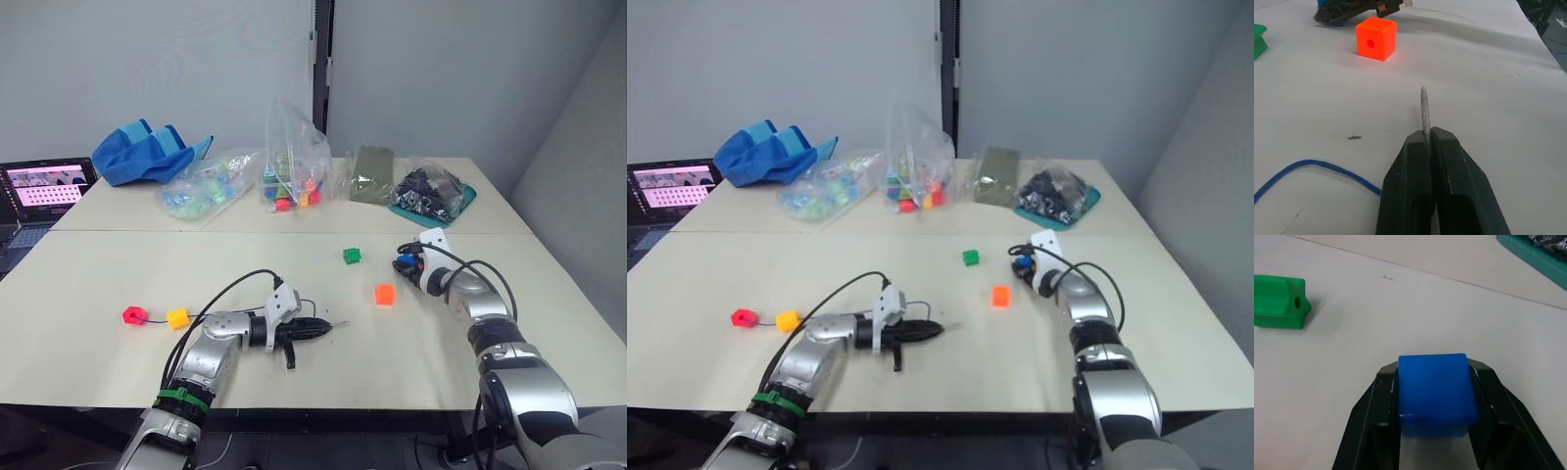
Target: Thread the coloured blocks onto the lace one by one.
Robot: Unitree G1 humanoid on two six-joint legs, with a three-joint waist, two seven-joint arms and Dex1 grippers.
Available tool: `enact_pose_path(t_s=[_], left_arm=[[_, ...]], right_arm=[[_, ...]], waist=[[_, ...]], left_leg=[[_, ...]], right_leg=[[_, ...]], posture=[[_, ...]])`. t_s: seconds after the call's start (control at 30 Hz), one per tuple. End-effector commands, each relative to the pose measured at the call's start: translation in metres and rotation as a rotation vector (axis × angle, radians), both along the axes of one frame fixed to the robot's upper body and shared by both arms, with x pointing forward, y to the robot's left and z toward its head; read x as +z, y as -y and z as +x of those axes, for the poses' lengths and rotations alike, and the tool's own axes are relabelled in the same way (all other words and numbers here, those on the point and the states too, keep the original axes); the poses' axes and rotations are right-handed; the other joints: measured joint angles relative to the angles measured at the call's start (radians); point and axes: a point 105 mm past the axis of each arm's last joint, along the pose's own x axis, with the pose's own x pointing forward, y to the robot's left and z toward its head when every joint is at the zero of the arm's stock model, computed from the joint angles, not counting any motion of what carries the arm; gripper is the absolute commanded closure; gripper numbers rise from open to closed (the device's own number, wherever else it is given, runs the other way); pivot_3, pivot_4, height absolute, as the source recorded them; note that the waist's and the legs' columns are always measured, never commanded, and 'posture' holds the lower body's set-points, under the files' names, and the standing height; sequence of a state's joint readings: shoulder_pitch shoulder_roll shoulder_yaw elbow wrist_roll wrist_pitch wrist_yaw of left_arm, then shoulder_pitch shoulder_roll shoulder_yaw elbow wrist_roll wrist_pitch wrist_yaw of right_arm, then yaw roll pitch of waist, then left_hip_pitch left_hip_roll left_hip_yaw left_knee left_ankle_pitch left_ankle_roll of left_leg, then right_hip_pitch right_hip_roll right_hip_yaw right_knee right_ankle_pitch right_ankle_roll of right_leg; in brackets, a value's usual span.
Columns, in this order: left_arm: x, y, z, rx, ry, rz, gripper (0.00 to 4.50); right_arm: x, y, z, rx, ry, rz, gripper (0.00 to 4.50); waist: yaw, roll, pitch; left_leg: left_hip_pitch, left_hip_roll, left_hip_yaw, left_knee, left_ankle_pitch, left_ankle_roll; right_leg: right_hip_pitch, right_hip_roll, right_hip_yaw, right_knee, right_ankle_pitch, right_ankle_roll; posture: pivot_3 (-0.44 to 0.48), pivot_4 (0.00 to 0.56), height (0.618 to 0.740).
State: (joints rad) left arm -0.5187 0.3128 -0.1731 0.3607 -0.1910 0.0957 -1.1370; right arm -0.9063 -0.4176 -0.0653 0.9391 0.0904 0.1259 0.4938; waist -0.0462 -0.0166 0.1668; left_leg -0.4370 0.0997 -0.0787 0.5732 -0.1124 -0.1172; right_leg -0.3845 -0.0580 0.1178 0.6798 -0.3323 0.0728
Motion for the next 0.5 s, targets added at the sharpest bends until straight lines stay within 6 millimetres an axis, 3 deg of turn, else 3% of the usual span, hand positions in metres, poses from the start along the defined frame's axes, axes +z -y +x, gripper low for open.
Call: enact_pose_path(t_s=[0.03, 0.17, 0.33, 0.5], left_arm=[[0.013, 0.010, -0.002, -0.043, 0.035, -0.034, 4.50], [0.013, 0.018, -0.006, -0.096, 0.023, -0.041, 4.50], [0.013, 0.025, -0.011, -0.162, 0.003, -0.045, 4.50], [0.012, 0.033, -0.015, -0.250, -0.031, -0.028, 4.50]], right_arm=[[0.032, 0.010, -0.005, -0.015, 0.098, 0.050, 3.31], [0.050, 0.016, -0.034, -0.051, 0.153, 0.084, 3.31], [0.054, 0.008, -0.074, -0.104, 0.156, 0.158, 3.31], [0.024, -0.029, -0.128, -0.142, 0.075, 0.229, 3.31]], waist=[[0.001, 0.000, 0.000], [0.007, 0.000, 0.000], [0.001, 0.000, 0.000], [0.002, 0.000, 0.000]], left_leg=[[0.000, 0.000, 0.000, 0.000, 0.000, 0.000], [0.000, 0.000, 0.000, 0.000, 0.000, 0.000], [0.000, 0.000, 0.000, 0.000, 0.000, 0.000], [0.000, 0.000, 0.000, 0.000, 0.000, 0.000]], right_leg=[[0.000, 0.000, 0.000, 0.000, 0.000, 0.000], [0.000, 0.000, 0.000, 0.000, 0.000, 0.000], [0.000, 0.000, 0.000, 0.000, 0.000, 0.000], [-0.001, 0.000, 0.000, 0.001, -0.001, 0.000]], posture=[[0.000, 0.150, 0.740], [0.000, 0.150, 0.740], [0.000, 0.150, 0.740], [0.000, 0.150, 0.740]])
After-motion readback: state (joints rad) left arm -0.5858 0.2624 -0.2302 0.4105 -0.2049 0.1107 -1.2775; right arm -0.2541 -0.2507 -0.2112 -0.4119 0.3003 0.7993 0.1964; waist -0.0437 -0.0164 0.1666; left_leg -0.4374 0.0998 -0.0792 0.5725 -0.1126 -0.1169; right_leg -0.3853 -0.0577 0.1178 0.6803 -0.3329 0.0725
